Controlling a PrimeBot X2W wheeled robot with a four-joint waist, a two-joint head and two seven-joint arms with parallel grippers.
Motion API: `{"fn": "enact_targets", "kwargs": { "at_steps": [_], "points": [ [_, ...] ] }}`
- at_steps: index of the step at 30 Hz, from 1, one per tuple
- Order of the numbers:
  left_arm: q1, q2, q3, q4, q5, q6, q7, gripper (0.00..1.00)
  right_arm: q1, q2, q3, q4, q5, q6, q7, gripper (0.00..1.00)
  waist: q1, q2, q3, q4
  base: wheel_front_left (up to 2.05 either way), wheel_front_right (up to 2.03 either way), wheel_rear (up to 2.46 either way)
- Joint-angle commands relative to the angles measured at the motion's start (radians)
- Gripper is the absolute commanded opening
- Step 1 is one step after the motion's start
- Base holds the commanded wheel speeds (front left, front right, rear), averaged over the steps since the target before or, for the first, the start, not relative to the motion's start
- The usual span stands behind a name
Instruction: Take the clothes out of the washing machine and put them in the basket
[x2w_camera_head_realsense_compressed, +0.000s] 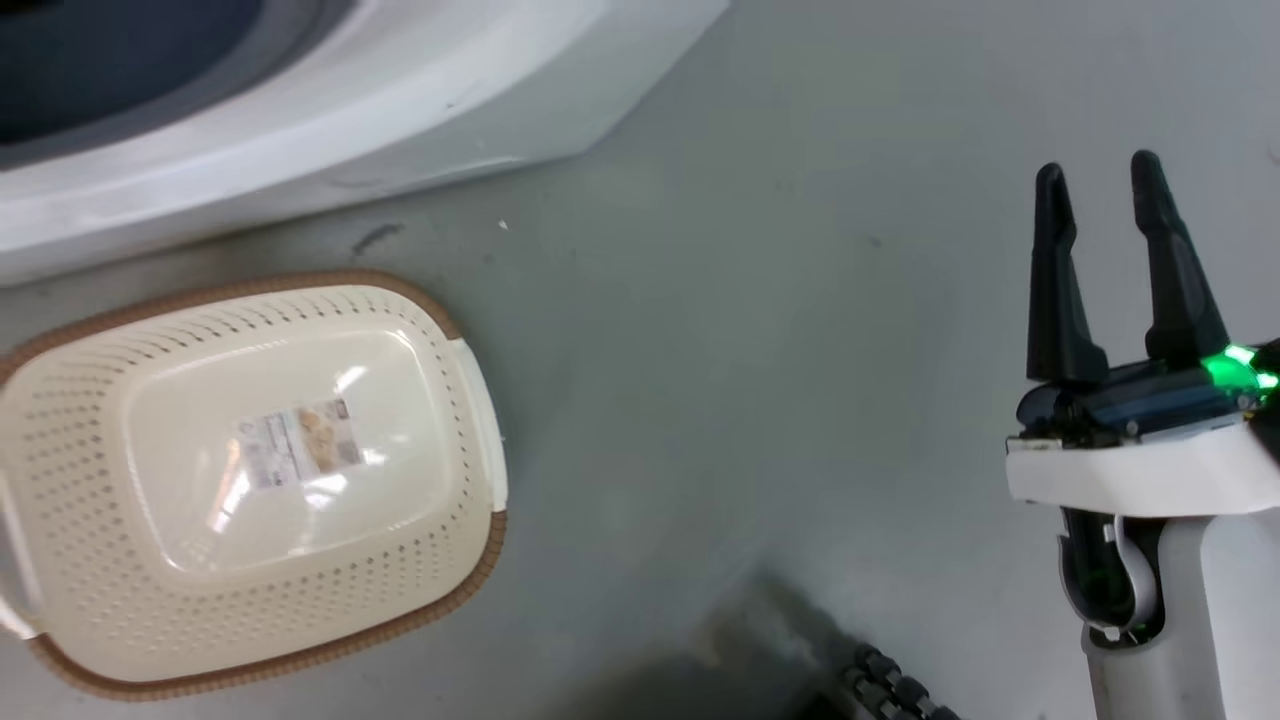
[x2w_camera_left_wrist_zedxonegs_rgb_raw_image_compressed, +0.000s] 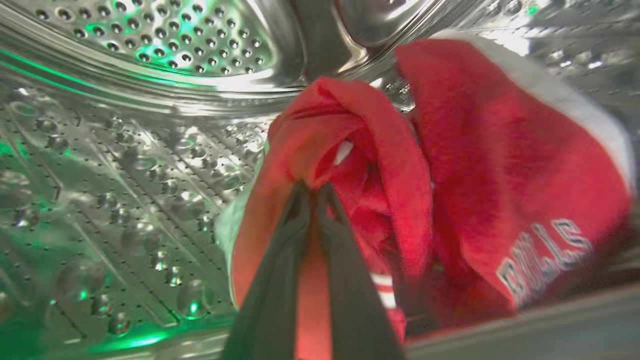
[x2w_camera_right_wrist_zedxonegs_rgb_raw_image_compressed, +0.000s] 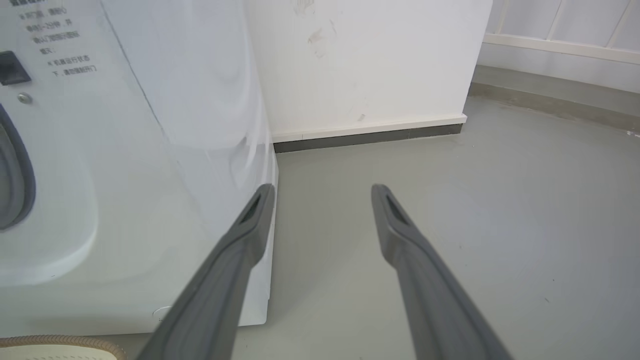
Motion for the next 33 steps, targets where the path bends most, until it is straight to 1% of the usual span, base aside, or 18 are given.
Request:
{"fn": "enact_targets", "kwargs": {
  "at_steps": [1, 11, 13, 16, 19, 20, 23, 27, 28, 33],
  "points": [
    [0.04, -0.004, 0.014, 0.018, -0.017, 0.004, -0.043, 0.0, 0.018, 0.001, -0.005, 0.008, -0.01, -0.001, -0.002, 1.0, 0.0, 0.0, -0.081, 0.035, 0.0, 0.0, 0.0],
    [0.274, -0.114, 0.019, 0.077, -0.068, -0.018, -0.284, 0.0, 0.079, 0.001, -0.051, 0.022, -0.087, -0.001, -0.002, 1.0, 0.0, 0.0, -0.284, 0.11, 0.0, 0.0, 0.0],
    [0.324, -0.141, 0.023, 0.079, -0.08, -0.023, -0.316, 0.0, 0.095, 0.001, -0.056, 0.025, -0.1, -0.001, -0.002, 1.0, 0.0, 0.0, -0.321, 0.128, 0.0, 0.0, 0.0],
    [0.385, -0.159, 0.025, 0.053, -0.082, -0.016, -0.353, 0.0, 0.112, 0.001, -0.06, 0.028, -0.116, -0.001, -0.002, 1.0, 0.0, 0.0, -0.368, 0.153, 0.0, 0.0, 0.0],
    [0.45, -0.184, 0.027, -0.005, -0.073, -0.002, -0.366, 0.0, 0.122, 0.001, -0.074, 0.032, -0.137, -0.001, -0.002, 1.0, 0.0, 0.0, -0.408, 0.185, 0.0, 0.0, 0.0],
    [0.45, -0.184, 0.027, -0.005, -0.073, -0.002, -0.366, 0.0, 0.122, 0.001, -0.074, 0.032, -0.137, -0.001, -0.002, 1.0, 0.0, 0.0, -0.408, 0.185, 0.0, 0.0, 0.0],
    [0.513, -0.191, 0.06, -0.124, -0.061, 0.024, -0.37, 0.0, 0.14, 0.002, -0.082, 0.035, -0.158, -0.001, -0.002, 1.0, 0.0, 0.0, -0.446, 0.22, 0.0, 0.0, 0.0],
    [0.643, -0.201, 0.107, -0.309, -0.024, 0.069, -0.37, 0.0, 0.16, 0.002, -0.099, 0.044, -0.177, -0.001, -0.002, 1.0, 0.0, 0.0, -0.5, 0.263, 0.0, 0.0, 0.0],
    [0.676, -0.21, 0.12, -0.351, -0.024, 0.078, -0.37, 0.0, 0.165, 0.001, -0.104, 0.046, -0.179, -0.001, -0.002, 1.0, 0.0, 0.0, -0.513, 0.271, 0.0, 0.0, 0.0],
    [0.829, -0.215, 0.153, -0.544, 0.0, 0.117, -0.369, 0.0, 0.186, 0.001, -0.12, 0.05, -0.174, -0.001, -0.002, 1.0, 0.0, 0.0, -0.56, 0.304, 0.0, 0.0, 0.0]
  ]
}}
